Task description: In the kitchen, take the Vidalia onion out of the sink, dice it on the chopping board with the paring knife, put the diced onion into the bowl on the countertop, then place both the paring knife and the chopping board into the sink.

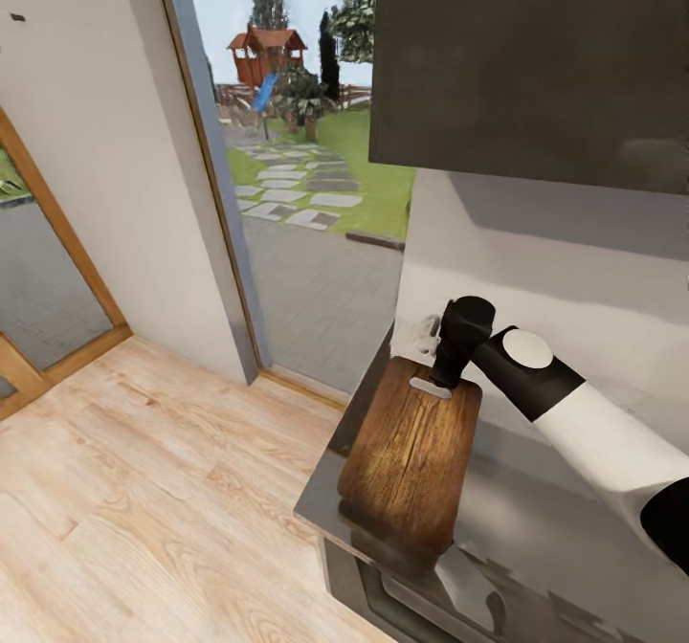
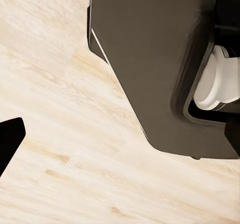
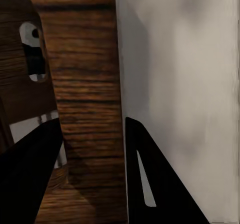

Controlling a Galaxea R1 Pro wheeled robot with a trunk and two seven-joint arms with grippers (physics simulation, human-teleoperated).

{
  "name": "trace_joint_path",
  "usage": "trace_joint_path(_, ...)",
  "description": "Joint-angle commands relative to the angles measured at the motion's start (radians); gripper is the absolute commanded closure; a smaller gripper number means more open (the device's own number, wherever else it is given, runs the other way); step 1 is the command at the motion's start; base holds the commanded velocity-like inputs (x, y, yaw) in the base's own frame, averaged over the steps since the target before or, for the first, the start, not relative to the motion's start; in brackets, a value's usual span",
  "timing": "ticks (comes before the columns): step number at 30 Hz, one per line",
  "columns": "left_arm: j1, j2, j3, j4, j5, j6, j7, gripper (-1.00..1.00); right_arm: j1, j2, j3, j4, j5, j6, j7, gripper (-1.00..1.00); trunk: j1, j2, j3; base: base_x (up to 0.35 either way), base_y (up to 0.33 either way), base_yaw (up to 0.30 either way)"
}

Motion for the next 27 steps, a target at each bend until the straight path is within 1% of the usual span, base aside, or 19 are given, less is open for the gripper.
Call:
trace_joint_path(1, 0.0, 0.0, 0.005, -0.001, 0.001, -0.001, -0.001, -1.0, -0.001, -0.004, 0.002, -0.001, 0.009, 0.008, 0.01, 1.0, 0.001, -0.002, 0.0, 0.0, 0.0, 0.0)
trace_joint_path(5, 0.0, -0.001, 0.005, -0.002, 0.001, -0.001, -0.001, -1.0, -0.001, -0.013, 0.002, -0.001, 0.009, 0.008, 0.01, 1.0, 0.001, -0.002, 0.006, 0.0, 0.0, 0.0)
trace_joint_path(7, 0.0, -0.001, 0.005, -0.002, 0.001, -0.001, -0.001, -1.0, -0.001, -0.032, 0.002, -0.001, 0.009, 0.008, 0.009, 1.0, 0.001, -0.002, 0.009, 0.0, 0.0, 0.0)
trace_joint_path(10, 0.0, -0.001, 0.005, -0.002, 0.001, -0.001, -0.001, -1.0, -0.001, -0.05, 0.002, -0.001, 0.008, 0.008, 0.009, 1.0, 0.001, -0.002, 0.014, 0.0, 0.0, 0.0)
trace_joint_path(15, 0.0, -0.001, 0.005, -0.002, 0.001, -0.001, -0.001, -1.0, -0.001, -0.066, 0.002, -0.001, 0.008, 0.008, 0.009, 1.0, 0.001, -0.002, 0.022, 0.0, 0.0, 0.0)
trace_joint_path(27, 0.0, -0.001, 0.005, -0.002, 0.001, -0.001, -0.001, -1.0, -0.001, -0.071, 0.002, -0.001, 0.008, 0.008, 0.009, 1.0, 0.001, -0.002, 0.041, 0.0, 0.0, 0.0)
